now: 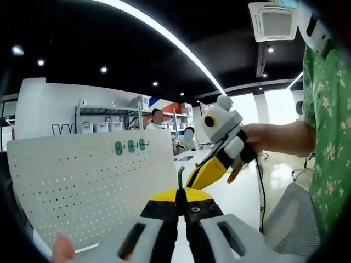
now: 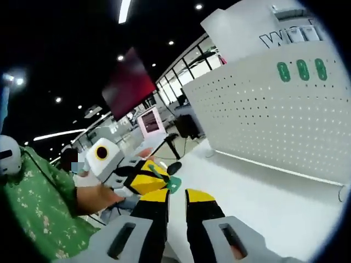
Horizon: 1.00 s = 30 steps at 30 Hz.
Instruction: Insert the hook assembly into the mounting plate slot until the hook locks in place.
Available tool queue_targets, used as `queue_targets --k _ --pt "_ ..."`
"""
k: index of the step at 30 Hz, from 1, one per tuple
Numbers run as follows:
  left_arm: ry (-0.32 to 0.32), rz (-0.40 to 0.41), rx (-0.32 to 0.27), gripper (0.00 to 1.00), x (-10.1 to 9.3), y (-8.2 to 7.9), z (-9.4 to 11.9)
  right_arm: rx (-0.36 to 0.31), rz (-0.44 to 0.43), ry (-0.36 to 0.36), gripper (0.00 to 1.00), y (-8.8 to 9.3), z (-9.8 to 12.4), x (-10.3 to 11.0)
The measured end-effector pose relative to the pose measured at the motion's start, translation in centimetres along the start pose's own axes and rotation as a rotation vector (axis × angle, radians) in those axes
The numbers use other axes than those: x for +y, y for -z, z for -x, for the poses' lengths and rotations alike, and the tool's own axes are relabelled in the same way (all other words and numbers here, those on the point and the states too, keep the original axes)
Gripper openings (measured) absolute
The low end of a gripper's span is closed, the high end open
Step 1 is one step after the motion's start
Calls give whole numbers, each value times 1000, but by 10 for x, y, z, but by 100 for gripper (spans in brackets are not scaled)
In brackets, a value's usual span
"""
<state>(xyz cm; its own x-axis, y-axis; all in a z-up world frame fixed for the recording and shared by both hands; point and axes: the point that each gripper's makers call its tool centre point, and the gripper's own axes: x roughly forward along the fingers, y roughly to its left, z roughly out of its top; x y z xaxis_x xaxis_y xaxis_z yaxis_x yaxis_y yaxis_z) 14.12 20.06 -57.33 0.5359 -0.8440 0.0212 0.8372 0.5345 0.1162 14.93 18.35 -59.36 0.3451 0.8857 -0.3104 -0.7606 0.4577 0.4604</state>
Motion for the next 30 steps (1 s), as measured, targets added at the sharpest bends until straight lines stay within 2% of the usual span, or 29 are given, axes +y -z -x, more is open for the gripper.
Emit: queue_targets --k 3,11,17,22,30 --pt "-3 -25 -13 2 -1 -4 0 -20 -90 -47 9 -2 0 7" --pt "0 -48 -30 2 -2 -9 -1 -29 -174 -81 3 -3 2 10" --pt "-6 -64 -46 2 -1 -12 0 -32 -256 -107 2 -4 3 12" --pt "-11 -124 -53 2 -3 -14 -1 -43 -328 -130 1 -4 2 13" --pt "-23 -155 -55 2 -4 -15 -3 -50 -354 -136 2 -6 2 14"
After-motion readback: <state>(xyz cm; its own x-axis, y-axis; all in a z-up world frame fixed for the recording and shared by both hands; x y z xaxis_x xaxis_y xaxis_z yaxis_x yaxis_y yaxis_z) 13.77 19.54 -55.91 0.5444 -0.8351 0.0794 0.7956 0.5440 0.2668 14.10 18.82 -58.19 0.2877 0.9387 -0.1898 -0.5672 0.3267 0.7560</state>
